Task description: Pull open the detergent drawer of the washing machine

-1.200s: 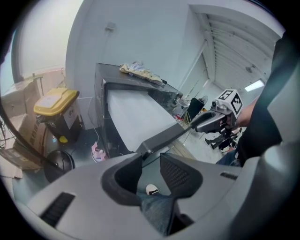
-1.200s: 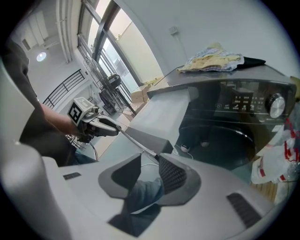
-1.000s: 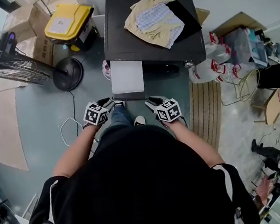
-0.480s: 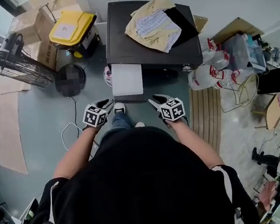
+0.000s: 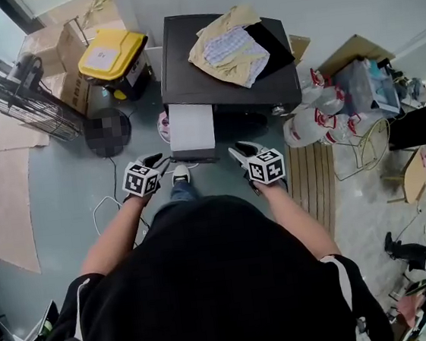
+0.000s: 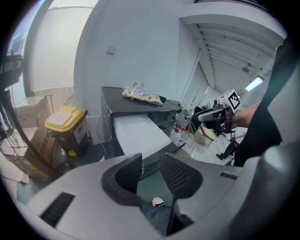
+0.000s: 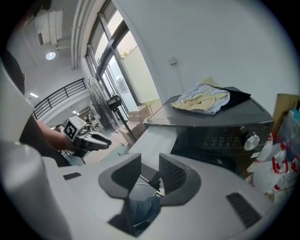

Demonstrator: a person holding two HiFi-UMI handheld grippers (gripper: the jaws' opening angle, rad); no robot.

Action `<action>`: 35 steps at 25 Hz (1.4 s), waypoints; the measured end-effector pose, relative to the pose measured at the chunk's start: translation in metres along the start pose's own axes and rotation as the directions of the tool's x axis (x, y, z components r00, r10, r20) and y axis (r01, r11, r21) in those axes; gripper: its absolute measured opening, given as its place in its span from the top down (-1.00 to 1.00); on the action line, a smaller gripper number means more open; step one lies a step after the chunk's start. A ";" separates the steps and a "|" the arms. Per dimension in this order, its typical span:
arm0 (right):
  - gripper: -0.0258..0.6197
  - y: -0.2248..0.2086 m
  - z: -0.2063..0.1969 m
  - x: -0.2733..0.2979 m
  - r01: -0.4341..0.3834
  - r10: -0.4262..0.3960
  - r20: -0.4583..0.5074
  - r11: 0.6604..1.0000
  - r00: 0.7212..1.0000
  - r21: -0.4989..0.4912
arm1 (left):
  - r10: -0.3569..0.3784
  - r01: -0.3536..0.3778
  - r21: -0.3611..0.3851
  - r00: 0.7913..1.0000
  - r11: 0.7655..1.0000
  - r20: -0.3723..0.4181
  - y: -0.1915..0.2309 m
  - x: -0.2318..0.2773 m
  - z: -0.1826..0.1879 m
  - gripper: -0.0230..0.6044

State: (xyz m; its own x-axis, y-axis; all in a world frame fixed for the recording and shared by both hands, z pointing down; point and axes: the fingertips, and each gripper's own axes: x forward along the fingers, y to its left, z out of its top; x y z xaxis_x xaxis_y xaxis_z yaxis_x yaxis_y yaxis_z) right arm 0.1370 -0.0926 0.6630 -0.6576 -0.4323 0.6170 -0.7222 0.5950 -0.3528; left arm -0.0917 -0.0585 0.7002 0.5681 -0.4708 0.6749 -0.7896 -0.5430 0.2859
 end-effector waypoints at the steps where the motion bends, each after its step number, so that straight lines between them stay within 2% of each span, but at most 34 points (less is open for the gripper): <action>1: 0.55 0.001 0.001 -0.003 0.001 -0.001 0.006 1.000 1.000 -0.001 | 0.004 -0.004 -0.006 1.000 1.000 0.008 0.000 -0.002 0.001 0.53; 5: 0.55 0.001 0.008 -0.014 0.008 -0.008 0.035 1.000 0.999 -0.008 | -0.001 0.003 -0.038 0.998 0.999 0.057 -0.005 -0.013 0.019 0.53; 14: 0.58 0.004 0.025 -0.038 0.026 -0.023 0.101 0.999 0.995 -0.036 | 0.003 0.001 -0.033 0.991 0.999 0.132 -0.014 -0.027 0.045 0.53; 27: 0.62 -0.004 0.030 -0.077 0.055 -0.048 0.160 0.998 0.986 -0.041 | 0.021 -0.017 -0.028 0.986 0.999 0.166 -0.026 -0.036 0.048 0.54; 35: 0.62 -0.015 0.016 -0.097 0.073 -0.071 0.176 0.997 0.982 -0.009 | 0.024 -0.019 -0.034 0.984 0.999 0.174 -0.035 -0.035 0.047 0.54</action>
State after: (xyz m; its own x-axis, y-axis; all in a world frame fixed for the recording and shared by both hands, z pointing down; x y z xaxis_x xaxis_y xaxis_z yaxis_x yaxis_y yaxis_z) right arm 0.2081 -0.0710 0.5973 -0.6324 -0.5858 0.5068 -0.7665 0.5679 -0.3000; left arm -0.0730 -0.0559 0.6344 0.5803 -0.5977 0.5532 -0.8076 -0.5098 0.2964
